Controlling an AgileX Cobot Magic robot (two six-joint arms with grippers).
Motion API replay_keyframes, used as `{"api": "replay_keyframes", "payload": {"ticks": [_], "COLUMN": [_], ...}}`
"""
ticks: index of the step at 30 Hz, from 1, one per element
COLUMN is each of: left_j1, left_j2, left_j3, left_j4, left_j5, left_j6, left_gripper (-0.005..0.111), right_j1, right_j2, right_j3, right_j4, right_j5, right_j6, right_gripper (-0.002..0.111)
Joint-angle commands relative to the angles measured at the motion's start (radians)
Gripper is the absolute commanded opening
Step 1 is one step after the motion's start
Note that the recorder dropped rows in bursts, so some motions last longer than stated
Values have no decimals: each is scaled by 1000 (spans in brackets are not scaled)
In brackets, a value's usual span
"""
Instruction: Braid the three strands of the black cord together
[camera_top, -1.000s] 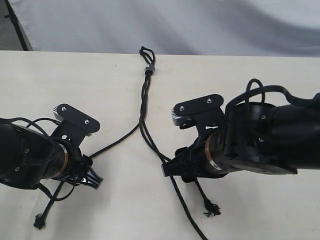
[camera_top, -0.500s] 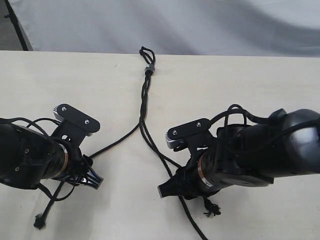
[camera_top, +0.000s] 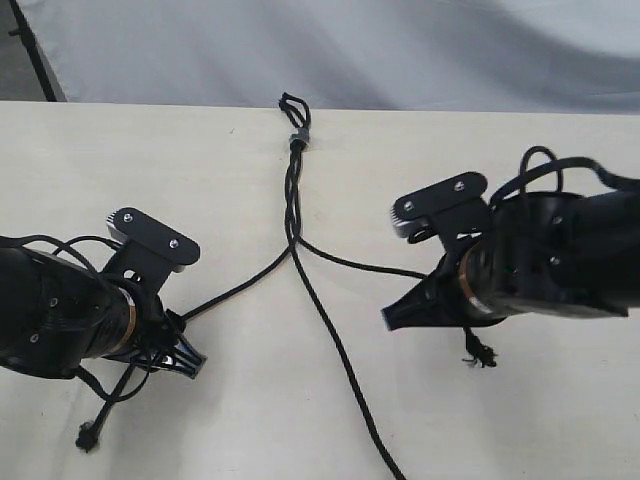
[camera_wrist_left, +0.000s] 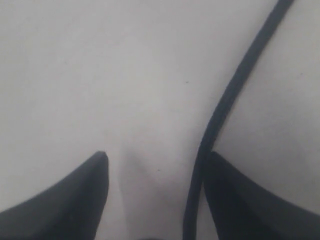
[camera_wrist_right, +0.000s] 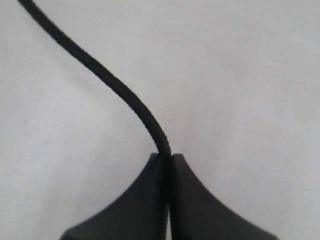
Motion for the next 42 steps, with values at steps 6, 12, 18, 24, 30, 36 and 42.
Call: {"api": "replay_keyframes", "payload": {"ticks": [6, 12, 18, 24, 30, 36, 42], "left_j1": [-1, -1, -1, -1, -1, -1, -1], "left_j2": [18, 18, 18, 18, 14, -48, -65], "left_j3": [10, 10, 10, 10, 14, 44, 60], "left_j4": [-28, -28, -28, -56, -450, -656, -656], "left_j5": [-36, -36, -37, -74, -36, -21, -74], "left_j6": [-3, -3, -3, 27, 412, 631, 631], "left_gripper": [56, 56, 54, 1, 0, 0, 0], "right_j1": [-267, -283, -283, -283, -283, -283, -283], "right_j2": [96, 177, 207, 207, 207, 207, 207], "right_j3": [-2, -2, -2, -2, -2, -2, -2], "right_j4": [-25, -25, -32, -32, -32, -32, -32], "right_j5": [-147, -188, -219, -221, -221, -219, -219], "right_j6": [8, 8, 8, 10, 10, 10, 10], "right_gripper": [0, 0, 0, 0, 0, 0, 0]}}
